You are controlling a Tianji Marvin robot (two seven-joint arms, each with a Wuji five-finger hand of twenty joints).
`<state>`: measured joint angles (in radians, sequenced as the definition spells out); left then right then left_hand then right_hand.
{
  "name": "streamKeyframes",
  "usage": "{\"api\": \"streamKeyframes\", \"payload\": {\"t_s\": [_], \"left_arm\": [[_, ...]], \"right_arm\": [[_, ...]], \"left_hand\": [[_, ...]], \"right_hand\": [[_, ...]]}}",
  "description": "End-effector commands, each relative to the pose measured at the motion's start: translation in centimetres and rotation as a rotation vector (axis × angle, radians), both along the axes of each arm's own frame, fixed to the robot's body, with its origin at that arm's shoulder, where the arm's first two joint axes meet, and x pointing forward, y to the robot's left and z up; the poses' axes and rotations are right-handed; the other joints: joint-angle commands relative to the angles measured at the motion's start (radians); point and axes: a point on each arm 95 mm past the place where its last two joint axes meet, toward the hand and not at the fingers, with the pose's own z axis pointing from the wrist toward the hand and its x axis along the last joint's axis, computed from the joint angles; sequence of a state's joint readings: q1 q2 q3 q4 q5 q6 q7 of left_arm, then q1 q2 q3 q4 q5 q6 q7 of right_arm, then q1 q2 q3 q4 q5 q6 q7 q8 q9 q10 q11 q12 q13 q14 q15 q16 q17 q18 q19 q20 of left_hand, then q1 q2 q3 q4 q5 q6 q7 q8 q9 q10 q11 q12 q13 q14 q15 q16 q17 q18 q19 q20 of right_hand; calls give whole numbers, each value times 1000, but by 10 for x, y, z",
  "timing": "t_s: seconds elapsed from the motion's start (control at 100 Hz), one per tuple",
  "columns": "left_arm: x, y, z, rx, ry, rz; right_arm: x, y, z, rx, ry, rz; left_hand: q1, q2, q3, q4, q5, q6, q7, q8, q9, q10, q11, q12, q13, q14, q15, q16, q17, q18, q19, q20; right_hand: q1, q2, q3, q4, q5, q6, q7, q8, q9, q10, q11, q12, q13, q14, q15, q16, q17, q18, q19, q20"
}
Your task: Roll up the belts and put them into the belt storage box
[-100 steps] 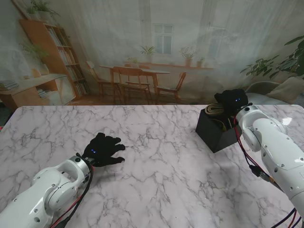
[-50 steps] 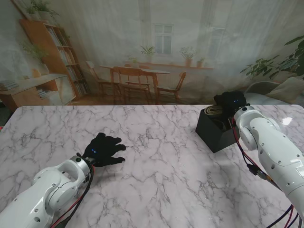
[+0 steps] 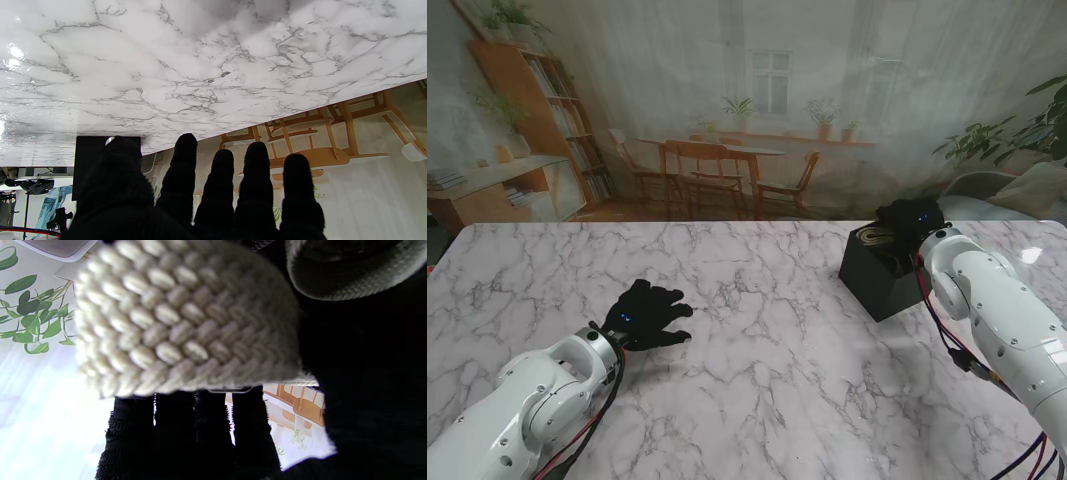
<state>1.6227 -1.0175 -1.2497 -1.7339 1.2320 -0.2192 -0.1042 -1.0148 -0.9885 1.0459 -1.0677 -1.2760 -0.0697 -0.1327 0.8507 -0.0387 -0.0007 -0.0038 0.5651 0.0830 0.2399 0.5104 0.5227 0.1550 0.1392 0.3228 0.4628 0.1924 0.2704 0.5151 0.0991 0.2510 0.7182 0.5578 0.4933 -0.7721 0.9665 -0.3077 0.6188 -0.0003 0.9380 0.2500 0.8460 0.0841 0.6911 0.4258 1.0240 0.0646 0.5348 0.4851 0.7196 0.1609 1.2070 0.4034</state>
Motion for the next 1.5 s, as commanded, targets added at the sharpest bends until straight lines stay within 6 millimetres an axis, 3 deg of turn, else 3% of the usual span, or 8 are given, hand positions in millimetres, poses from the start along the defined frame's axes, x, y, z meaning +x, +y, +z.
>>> {"api": "streamKeyframes", "payload": {"t_s": [0.0,0.09,0.59,0.75,1.05,1.21,1.29,1.49], "left_arm": [[0,-1,-2,6,14,-5],[0,-2,-2,6,14,-7],[0,-3,-3,6,16,-9],[0,-3,-2,7,16,-10],[1,-2,3,-8,-9,3],[3,-1,11,-47,-56,16],[4,-1,14,-83,-81,28],[9,-3,21,-186,-109,49]], "right_arm": [[-1,-3,-2,-15,-2,1],[-4,-4,-2,-45,5,6],[-15,-11,3,-110,-7,15],[-19,-12,10,-161,5,-9],[-38,-14,43,-122,-83,-2],[-60,3,71,15,-154,45],[-72,21,79,143,-177,84],[-98,75,70,444,-183,212]], "left_hand": [[9,41,-26,-15,-15,3,-10,0,-28,6,-5,-1,7,12,-23,-6,-17,33,-26,5],[10,40,-26,-15,-17,3,-10,0,-29,6,-5,-1,8,13,-23,-6,-17,33,-25,5],[10,38,-25,-14,-20,5,-12,-1,-33,6,-4,-2,6,13,-23,-7,-17,34,-25,5],[11,38,-25,-14,-20,5,-12,-1,-33,6,-4,-1,6,13,-23,-7,-17,33,-25,5],[10,40,-25,-15,-20,5,-12,-1,-26,6,-1,-1,0,14,-26,-8,-16,33,-24,4],[12,43,-25,-15,-22,9,-12,-1,-18,6,2,2,-17,15,-31,-10,-18,28,-24,4],[18,46,-25,-15,-29,18,-15,-3,-30,45,-16,-12,-22,28,-39,-22,-9,-5,-45,-15],[25,66,-24,-12,-205,42,-117,-56,-164,94,-118,-126,-31,56,-56,-84,8,-45,-79,-71]], "right_hand": [[-7,99,76,57,56,-108,16,34,-34,19,-30,-24,-21,1,-36,-21,-26,4,-8,-12],[-124,148,28,168,75,-82,-119,177,-57,31,-58,-49,-60,12,-60,-42,-65,23,-13,-15],[-267,294,-193,186,-114,-46,-278,178,-253,69,-138,-101,-303,50,-168,-134,-305,91,-77,-34],[-294,334,-275,193,-201,33,-389,124,-327,100,-192,-138,-361,71,-239,-185,-370,124,-140,-64],[-292,353,-212,213,-196,22,-405,119,-348,107,-195,-142,-367,82,-242,-194,-387,133,-146,-77],[-270,371,-210,214,-172,0,-406,122,-322,95,-202,-148,-360,92,-236,-191,-402,154,-153,-82],[-267,357,-213,213,-137,-18,-410,126,-290,82,-228,-159,-348,113,-261,-205,-415,165,-174,-95],[-238,422,-297,220,-98,-59,-446,124,-238,79,-312,-193,-333,140,-304,-236,-429,192,-206,-129]]}}
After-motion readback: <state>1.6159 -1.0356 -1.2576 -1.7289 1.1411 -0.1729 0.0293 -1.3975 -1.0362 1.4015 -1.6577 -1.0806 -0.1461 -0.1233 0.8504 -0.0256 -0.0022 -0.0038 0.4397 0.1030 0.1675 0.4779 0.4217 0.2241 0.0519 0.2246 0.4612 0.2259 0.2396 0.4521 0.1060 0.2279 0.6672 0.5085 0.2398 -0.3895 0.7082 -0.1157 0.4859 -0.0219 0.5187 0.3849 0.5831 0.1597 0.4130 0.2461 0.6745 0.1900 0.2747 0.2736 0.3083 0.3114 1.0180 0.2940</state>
